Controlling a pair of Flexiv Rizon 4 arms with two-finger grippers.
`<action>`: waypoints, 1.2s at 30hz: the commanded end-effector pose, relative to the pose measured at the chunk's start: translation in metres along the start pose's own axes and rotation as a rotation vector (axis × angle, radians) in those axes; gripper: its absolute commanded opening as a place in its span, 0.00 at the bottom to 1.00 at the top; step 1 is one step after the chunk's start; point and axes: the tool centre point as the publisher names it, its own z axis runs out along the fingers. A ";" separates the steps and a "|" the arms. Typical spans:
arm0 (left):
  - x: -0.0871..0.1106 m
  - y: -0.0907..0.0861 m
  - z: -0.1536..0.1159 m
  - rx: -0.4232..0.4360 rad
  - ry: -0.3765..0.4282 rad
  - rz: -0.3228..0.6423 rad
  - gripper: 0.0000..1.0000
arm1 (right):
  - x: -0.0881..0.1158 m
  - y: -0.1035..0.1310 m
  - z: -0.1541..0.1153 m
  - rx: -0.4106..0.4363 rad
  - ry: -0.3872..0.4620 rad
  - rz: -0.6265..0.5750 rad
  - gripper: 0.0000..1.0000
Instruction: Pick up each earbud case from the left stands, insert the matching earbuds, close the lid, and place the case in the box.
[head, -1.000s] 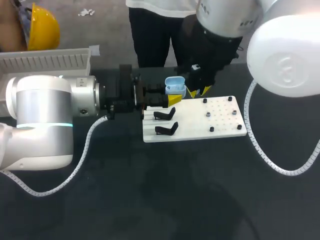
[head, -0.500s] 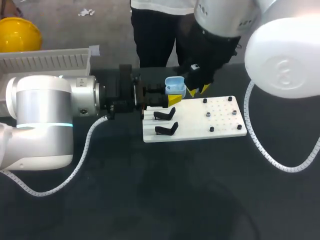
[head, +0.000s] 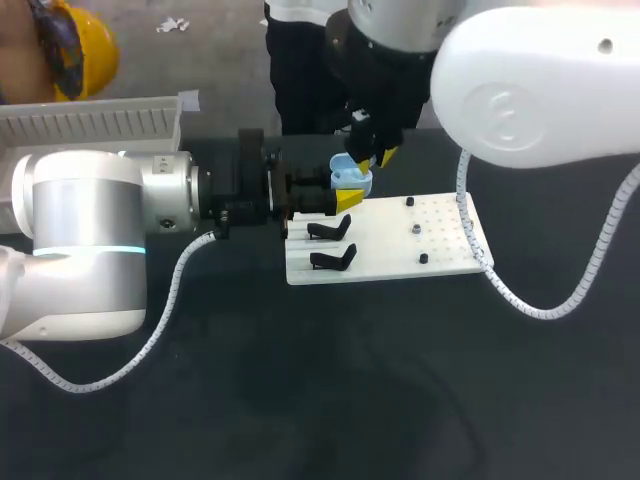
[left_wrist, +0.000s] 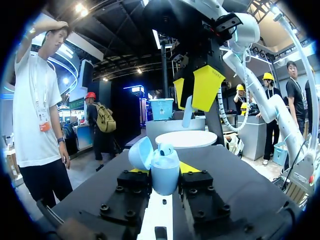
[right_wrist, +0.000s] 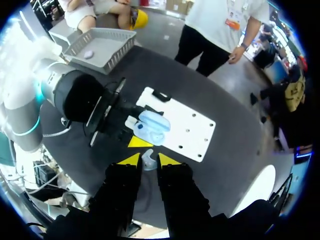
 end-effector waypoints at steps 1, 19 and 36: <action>0.001 -0.002 0.000 -0.010 -0.005 0.005 0.00 | -0.014 0.003 0.006 0.001 0.027 -0.003 0.00; 0.001 -0.002 0.000 -0.010 -0.005 0.005 0.00 | -0.034 0.009 0.020 -0.013 0.008 -0.062 0.00; 0.001 -0.002 0.000 -0.010 -0.005 0.005 0.00 | -0.028 0.010 0.026 -0.002 0.018 -0.103 0.00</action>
